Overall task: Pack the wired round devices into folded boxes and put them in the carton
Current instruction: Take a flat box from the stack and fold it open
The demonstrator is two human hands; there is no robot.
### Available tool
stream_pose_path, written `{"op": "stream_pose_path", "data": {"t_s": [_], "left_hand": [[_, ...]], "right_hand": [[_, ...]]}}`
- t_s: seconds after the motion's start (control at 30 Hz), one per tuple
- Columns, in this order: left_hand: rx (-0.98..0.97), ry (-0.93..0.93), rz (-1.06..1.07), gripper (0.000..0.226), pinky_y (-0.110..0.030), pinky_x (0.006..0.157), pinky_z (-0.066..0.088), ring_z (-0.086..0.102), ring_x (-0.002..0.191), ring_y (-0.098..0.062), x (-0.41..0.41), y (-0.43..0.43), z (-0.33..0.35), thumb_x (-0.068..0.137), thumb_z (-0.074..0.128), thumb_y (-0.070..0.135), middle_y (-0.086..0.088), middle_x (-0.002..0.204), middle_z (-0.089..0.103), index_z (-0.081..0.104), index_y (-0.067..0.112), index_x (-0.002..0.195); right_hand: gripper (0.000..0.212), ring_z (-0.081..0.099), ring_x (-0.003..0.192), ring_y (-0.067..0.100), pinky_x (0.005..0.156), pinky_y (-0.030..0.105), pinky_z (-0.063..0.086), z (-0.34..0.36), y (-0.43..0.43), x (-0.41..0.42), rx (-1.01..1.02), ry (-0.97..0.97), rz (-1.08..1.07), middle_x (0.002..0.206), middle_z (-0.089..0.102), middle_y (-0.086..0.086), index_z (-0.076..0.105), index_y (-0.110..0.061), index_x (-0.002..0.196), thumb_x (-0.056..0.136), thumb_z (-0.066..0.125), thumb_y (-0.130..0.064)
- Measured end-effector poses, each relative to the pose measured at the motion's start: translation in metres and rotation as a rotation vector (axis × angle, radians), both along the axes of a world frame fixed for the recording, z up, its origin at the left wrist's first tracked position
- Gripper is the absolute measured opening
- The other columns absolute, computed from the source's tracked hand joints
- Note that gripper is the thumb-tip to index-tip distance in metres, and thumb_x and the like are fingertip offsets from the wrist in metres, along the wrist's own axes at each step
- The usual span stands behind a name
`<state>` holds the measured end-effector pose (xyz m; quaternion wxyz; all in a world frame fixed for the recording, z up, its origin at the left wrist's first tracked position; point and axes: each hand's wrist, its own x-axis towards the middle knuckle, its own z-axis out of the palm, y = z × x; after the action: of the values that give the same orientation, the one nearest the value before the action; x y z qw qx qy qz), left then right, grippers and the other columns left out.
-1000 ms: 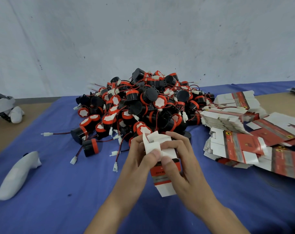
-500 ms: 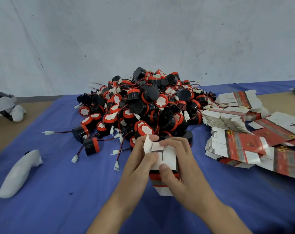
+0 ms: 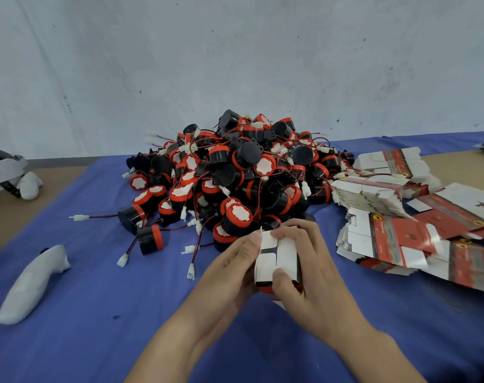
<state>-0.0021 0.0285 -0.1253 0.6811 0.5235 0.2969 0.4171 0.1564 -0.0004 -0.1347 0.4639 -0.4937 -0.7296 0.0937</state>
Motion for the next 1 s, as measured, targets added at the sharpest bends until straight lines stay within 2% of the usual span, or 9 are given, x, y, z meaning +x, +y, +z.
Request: {"op": "stream_pose_path", "data": {"t_s": [0.17, 0.3, 0.37, 0.47, 0.63, 0.7, 0.83, 1.0], "left_hand": [[-0.043, -0.015, 0.037, 0.05, -0.053, 0.106, 0.046, 0.062, 0.122, -0.035, 0.0014, -0.0013, -0.0001, 0.089, 0.063, 0.041, -0.013, 0.126, 0.069, 0.059, 0.017, 0.133], [-0.062, -0.005, 0.066, 0.051, -0.059, 0.108, 0.042, 0.063, 0.119, -0.037, 0.0019, -0.0037, -0.0006, 0.084, 0.072, 0.034, -0.024, 0.129, 0.062, 0.059, 0.017, 0.13], [-0.056, 0.004, 0.072, 0.051, -0.059, 0.107, 0.044, 0.065, 0.117, -0.036, 0.0022, -0.0037, -0.001, 0.086, 0.078, 0.033, -0.025, 0.129, 0.061, 0.057, 0.019, 0.131], [-0.033, 0.02, 0.062, 0.052, -0.057, 0.105, 0.047, 0.067, 0.114, -0.034, 0.0026, -0.0029, -0.001, 0.082, 0.075, 0.033, -0.021, 0.126, 0.065, 0.058, 0.022, 0.129], [-0.029, 0.035, 0.06, 0.049, -0.054, 0.102, 0.051, 0.069, 0.11, -0.031, 0.0005, -0.0003, -0.0032, 0.084, 0.077, 0.03, -0.014, 0.118, 0.071, 0.056, 0.023, 0.128], [-0.014, 0.054, 0.055, 0.047, -0.051, 0.099, 0.053, 0.07, 0.109, -0.03, -0.0013, 0.0004, -0.0046, 0.085, 0.076, 0.03, -0.012, 0.117, 0.072, 0.056, 0.024, 0.128], [0.019, 0.1, 0.068, 0.038, -0.047, 0.095, 0.057, 0.071, 0.106, -0.028, -0.0027, 0.0009, -0.0062, 0.088, 0.071, 0.028, -0.009, 0.114, 0.073, 0.058, 0.026, 0.124], [0.03, 0.129, 0.092, 0.028, -0.048, 0.097, 0.055, 0.071, 0.106, -0.026, -0.0032, 0.0003, -0.0073, 0.096, 0.065, 0.019, -0.008, 0.113, 0.073, 0.058, 0.031, 0.121]], "right_hand": [[0.047, 0.044, 0.12, 0.002, 0.09, 0.01, 0.041, 0.0005, -0.001, -0.0013, 0.037, -0.035, 0.015, 0.127, 0.037, -0.016, 0.049, -0.025, 0.125, 0.079, 0.048, -0.035], [0.05, 0.042, 0.122, 0.001, 0.092, 0.009, 0.039, 0.0003, -0.0016, -0.0028, 0.046, -0.062, 0.034, 0.127, 0.035, -0.016, 0.049, -0.022, 0.128, 0.08, 0.049, -0.035], [0.051, 0.041, 0.123, 0.0, 0.094, 0.009, 0.039, 0.0002, -0.0016, -0.0033, 0.053, -0.065, 0.046, 0.127, 0.035, -0.017, 0.049, -0.021, 0.129, 0.08, 0.05, -0.035], [0.053, 0.04, 0.123, -0.004, 0.095, 0.007, 0.038, -0.0006, -0.0013, -0.0029, 0.078, -0.077, 0.049, 0.128, 0.033, -0.019, 0.046, -0.026, 0.131, 0.079, 0.053, -0.035], [0.077, 0.034, 0.131, -0.007, 0.1, 0.004, 0.034, -0.0037, -0.0011, -0.0013, 0.055, -0.12, 0.033, 0.137, 0.026, -0.027, 0.022, -0.041, 0.147, 0.078, 0.055, -0.045], [0.08, 0.036, 0.132, -0.003, 0.099, 0.007, 0.035, -0.005, 0.0002, -0.001, 0.073, -0.144, 0.022, 0.137, 0.025, -0.029, 0.02, -0.04, 0.15, 0.078, 0.056, -0.047], [0.083, 0.04, 0.136, 0.003, 0.107, 0.023, 0.04, -0.0076, 0.0021, -0.0001, 0.134, -0.19, -0.001, 0.144, 0.036, -0.017, 0.025, -0.031, 0.152, 0.079, 0.061, -0.046], [0.086, 0.041, 0.137, 0.005, 0.111, 0.024, 0.039, -0.0091, 0.0032, -0.0003, 0.158, -0.235, -0.018, 0.147, 0.043, -0.011, 0.023, -0.028, 0.154, 0.08, 0.063, -0.049]]}}
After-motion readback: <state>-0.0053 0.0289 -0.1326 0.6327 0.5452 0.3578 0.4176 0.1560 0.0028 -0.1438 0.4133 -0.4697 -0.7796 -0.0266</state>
